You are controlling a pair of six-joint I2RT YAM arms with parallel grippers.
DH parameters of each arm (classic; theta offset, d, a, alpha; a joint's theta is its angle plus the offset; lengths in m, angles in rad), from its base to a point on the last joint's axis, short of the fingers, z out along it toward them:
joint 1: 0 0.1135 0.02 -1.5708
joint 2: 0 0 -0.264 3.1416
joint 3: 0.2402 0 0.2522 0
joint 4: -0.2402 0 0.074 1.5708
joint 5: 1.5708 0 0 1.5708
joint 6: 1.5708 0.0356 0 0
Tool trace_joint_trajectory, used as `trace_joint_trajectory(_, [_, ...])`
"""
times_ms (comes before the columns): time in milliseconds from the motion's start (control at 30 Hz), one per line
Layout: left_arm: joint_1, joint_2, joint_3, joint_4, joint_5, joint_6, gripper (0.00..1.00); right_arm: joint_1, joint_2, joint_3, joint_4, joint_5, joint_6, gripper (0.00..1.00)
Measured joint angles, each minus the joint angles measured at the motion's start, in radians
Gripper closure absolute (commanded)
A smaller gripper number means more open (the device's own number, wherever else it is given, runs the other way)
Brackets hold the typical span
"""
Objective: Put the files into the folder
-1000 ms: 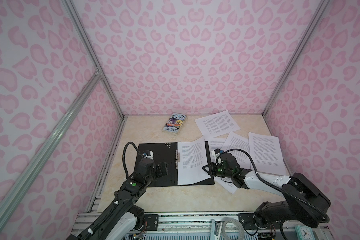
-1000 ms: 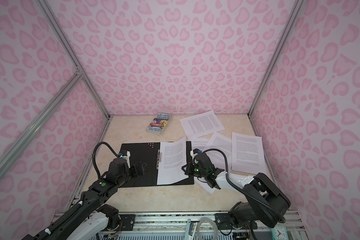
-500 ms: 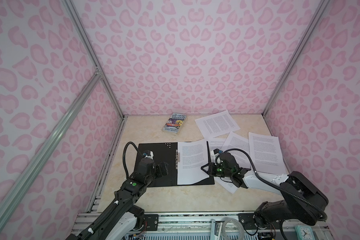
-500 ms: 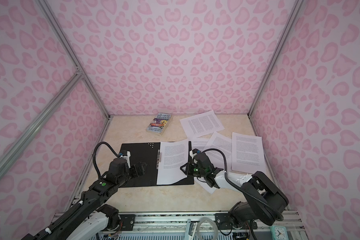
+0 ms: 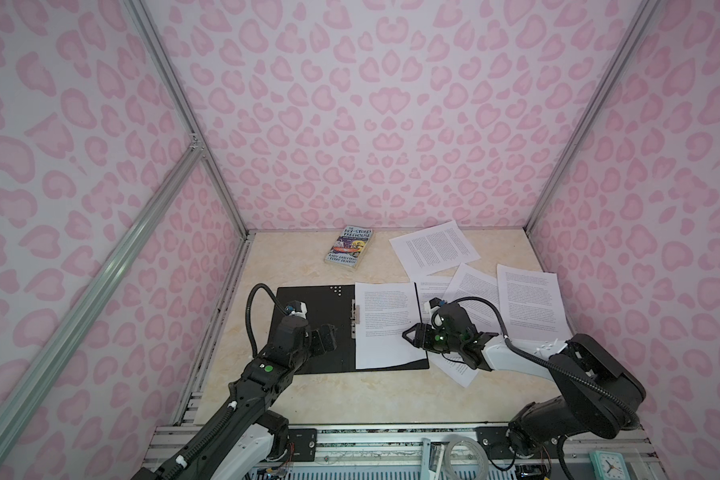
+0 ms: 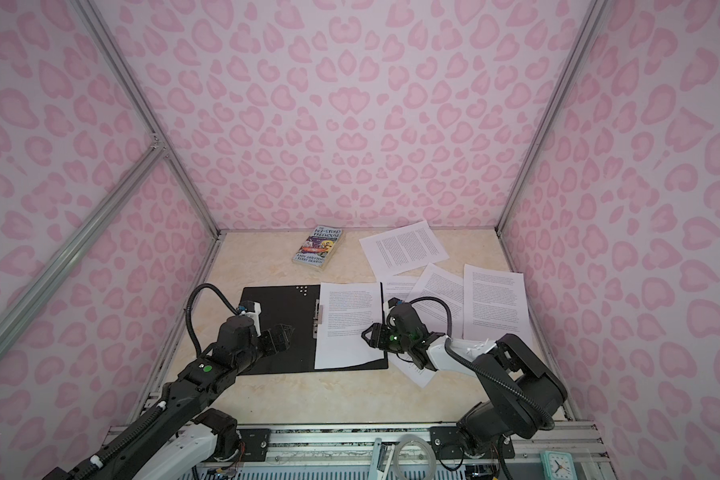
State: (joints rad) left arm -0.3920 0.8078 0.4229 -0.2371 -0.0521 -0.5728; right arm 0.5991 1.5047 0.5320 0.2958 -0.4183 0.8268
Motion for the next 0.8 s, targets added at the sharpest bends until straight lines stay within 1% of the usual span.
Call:
trace_joint_trajectory(133, [0.000, 0.000, 0.000, 0.000, 0.003, 0.000, 0.02, -0.009, 0.032, 0.006, -0.002, -0.001, -0.008, 0.40])
trace_joint_trajectory(400, [0.000, -0.002, 0.000, 0.000, 0.011, 0.000, 0.02, -0.010, 0.048, 0.018, -0.003, 0.000, -0.023, 0.40])
trace_joint_trajectory(467, [0.000, -0.003, 0.000, 0.000, 0.011, 0.000, 0.02, -0.009, 0.048, 0.020, -0.003, 0.000, -0.024, 0.38])
trace_joint_trajectory(533, [0.000, -0.005, 0.000, 0.000, 0.011, 0.000, 0.02, -0.009, 0.048, 0.022, -0.007, 0.003, -0.028, 0.32])
trace_joint_trajectory(633, [0.000, -0.009, 0.000, 0.000, 0.011, 0.000, 0.02, -0.010, 0.032, 0.027, -0.025, 0.023, -0.039, 0.17])
trace_joint_trajectory(700, [0.000, -0.015, 0.000, 0.000, 0.012, 0.000, 0.02, -0.017, 0.015, 0.029, -0.043, 0.034, -0.053, 0.11])
trace_joint_trajectory(767, [0.000, -0.026, 0.000, 0.000, 0.022, -0.003, 0.02, -0.031, -0.013, 0.029, -0.077, 0.064, -0.064, 0.03])
trace_joint_trajectory(800, [0.000, -0.032, 0.000, 0.000, 0.023, -0.003, 0.02, -0.040, -0.027, 0.029, -0.096, 0.072, -0.075, 0.03])
